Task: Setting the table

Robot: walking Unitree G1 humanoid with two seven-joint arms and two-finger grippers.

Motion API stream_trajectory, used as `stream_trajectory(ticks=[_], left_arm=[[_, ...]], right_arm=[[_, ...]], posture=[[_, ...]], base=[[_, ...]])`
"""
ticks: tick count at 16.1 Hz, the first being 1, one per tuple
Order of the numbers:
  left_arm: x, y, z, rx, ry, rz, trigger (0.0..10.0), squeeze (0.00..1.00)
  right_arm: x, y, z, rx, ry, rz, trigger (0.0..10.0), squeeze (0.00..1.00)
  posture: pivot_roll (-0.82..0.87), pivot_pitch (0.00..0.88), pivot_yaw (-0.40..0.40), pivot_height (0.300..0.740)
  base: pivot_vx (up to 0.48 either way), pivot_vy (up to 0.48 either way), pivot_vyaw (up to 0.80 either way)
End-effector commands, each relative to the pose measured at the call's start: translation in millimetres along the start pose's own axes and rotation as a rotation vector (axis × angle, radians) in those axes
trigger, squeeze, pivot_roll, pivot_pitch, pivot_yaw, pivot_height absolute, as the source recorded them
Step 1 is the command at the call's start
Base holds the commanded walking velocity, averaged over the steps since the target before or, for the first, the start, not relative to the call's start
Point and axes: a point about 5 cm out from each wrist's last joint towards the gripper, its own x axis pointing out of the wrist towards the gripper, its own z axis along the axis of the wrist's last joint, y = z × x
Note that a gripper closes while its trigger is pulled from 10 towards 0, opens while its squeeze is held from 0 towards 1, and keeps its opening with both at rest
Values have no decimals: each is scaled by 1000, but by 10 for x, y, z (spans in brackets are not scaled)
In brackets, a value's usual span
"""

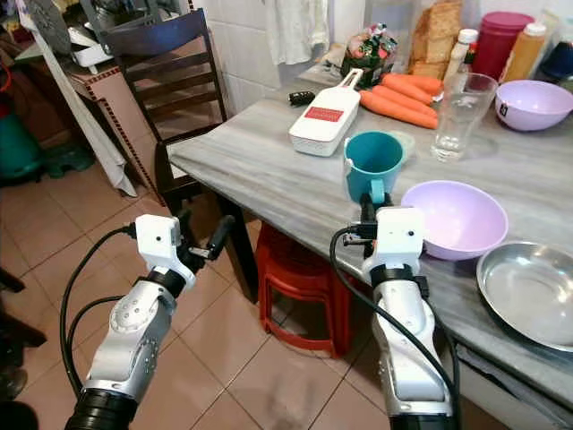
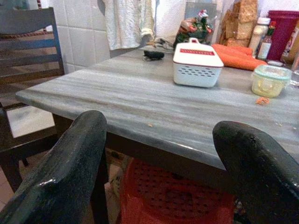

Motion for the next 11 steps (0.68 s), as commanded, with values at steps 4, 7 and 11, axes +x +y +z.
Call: stream_trajectory(ticks=[4,7,11], left_arm=[[14,38,47,-4,-13,22,10000,0],[14,34,44,-8,-11,18,10000,0],[31,12,46,-14,-7,2,10000,0]], right_arm=[[39,73,206,-65,-117,30,10000,0],[44,58,300,-91,-156,32,10000,0],[16,38,302,-98,-155,20,10000,0]], posture=[[-95,0,106,740],[-98,0,107,740],[-109,0,115,740]], base=[[0,0,-461],[0,0,0],[0,-79,-555]])
